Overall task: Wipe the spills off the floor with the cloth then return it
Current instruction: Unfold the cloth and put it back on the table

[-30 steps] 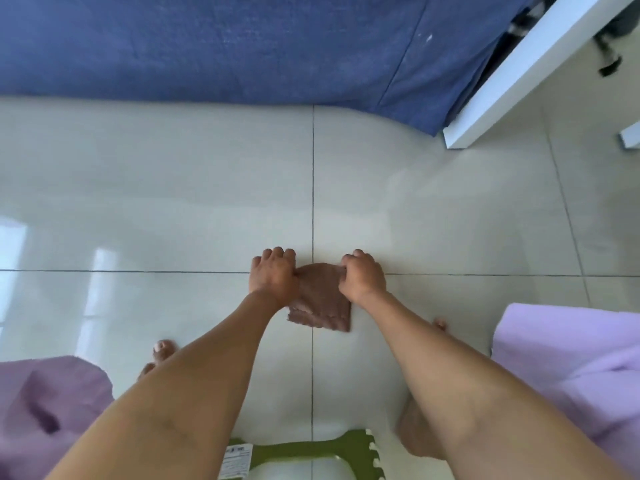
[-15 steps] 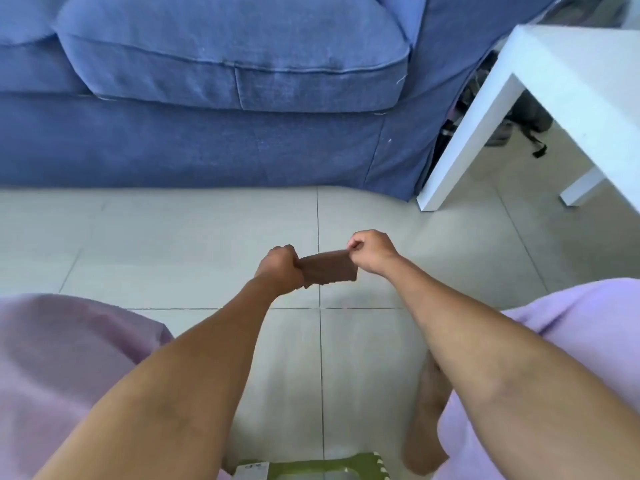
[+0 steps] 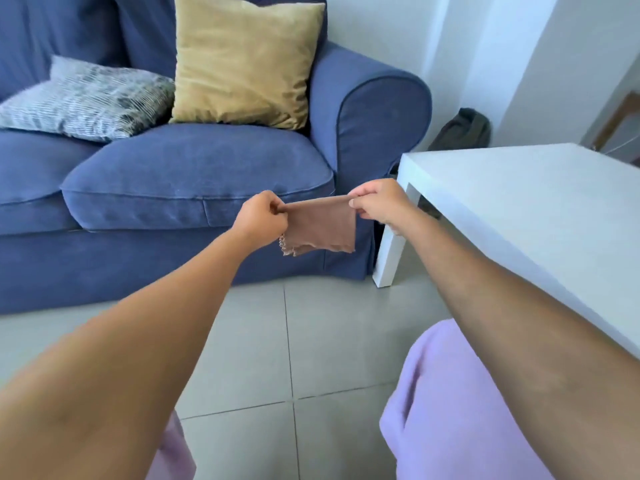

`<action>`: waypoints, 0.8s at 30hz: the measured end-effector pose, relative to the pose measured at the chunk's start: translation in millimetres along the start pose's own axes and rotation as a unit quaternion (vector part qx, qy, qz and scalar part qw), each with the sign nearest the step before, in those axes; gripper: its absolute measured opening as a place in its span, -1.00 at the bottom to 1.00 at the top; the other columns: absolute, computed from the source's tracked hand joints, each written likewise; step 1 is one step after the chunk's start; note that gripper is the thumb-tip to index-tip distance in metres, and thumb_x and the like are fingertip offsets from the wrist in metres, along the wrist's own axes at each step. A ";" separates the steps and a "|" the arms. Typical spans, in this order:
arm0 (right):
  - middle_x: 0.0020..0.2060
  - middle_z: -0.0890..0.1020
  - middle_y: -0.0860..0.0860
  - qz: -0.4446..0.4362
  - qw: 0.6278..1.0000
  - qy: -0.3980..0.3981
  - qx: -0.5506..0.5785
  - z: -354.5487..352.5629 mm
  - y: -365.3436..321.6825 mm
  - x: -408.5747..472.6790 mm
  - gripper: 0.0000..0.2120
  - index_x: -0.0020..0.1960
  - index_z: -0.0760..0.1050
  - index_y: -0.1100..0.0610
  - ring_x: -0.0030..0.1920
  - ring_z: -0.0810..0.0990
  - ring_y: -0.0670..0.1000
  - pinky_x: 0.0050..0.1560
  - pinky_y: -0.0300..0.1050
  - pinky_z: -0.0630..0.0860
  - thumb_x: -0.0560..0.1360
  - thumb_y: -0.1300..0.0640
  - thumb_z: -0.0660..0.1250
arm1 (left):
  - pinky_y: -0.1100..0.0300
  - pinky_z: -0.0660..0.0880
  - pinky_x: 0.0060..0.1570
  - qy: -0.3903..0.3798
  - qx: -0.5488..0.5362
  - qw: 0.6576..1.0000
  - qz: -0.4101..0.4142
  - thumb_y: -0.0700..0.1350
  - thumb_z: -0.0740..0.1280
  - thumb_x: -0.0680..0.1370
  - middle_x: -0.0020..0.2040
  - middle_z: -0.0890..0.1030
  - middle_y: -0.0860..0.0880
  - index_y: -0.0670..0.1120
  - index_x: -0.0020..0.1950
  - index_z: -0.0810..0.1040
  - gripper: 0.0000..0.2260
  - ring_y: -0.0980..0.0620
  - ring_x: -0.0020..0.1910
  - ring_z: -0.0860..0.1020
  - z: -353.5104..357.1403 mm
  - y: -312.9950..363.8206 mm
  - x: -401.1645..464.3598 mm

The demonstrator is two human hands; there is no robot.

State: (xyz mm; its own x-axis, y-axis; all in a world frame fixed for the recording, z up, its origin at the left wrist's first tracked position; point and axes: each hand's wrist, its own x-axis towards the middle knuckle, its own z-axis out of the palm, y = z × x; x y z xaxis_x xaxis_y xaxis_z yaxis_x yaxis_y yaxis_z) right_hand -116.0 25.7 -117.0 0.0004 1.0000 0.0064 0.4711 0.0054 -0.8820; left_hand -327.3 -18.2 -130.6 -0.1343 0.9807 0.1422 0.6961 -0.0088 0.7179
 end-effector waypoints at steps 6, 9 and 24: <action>-0.21 0.59 0.01 -0.062 0.991 0.109 0.045 -99.3 -16.4 -5.9 -0.78 -0.26 0.49 -0.01 -0.10 0.57 0.04 0.13 0.13 0.59 0.50 0.23 0.26 | -0.02 0.58 0.05 -0.039 -0.108 0.990 0.076 -0.23 0.20 0.52 -0.16 0.53 -0.02 -0.06 -0.09 0.41 -0.92 -0.12 -0.04 0.59 16.1 105.1 20.9; -0.10 0.54 0.03 -0.078 0.983 0.166 0.015 -154.2 -7.8 -19.5 -0.78 -0.22 0.45 -0.05 -0.09 0.53 0.02 -0.02 0.03 0.59 0.56 0.19 0.20 | -0.04 0.62 0.03 -0.084 -0.187 0.975 0.087 -0.27 0.19 0.54 -0.12 0.54 -0.08 -0.01 -0.19 0.37 -0.82 -0.08 -0.15 0.61 47.0 155.4 17.0; -0.21 0.58 -0.05 0.061 0.962 0.245 -0.107 -284.4 95.0 -51.2 -0.83 -0.13 0.62 -0.04 -0.11 0.55 0.00 -0.17 -0.22 0.46 0.49 0.18 0.30 | 0.08 0.63 0.00 -0.294 -0.240 0.924 -0.047 -0.32 0.16 0.55 -0.28 0.57 -0.17 -0.21 -0.21 0.42 -0.84 -0.08 -0.29 0.62 189.0 251.5 -30.9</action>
State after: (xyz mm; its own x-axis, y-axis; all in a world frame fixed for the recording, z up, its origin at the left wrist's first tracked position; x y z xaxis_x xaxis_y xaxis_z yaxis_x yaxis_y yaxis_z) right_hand 179.6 -26.0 -67.1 0.4589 0.8709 0.1760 0.6117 -0.1660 -0.7735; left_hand -14.7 -13.8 -83.2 0.3267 0.9165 -0.2307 0.2894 0.1354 0.9476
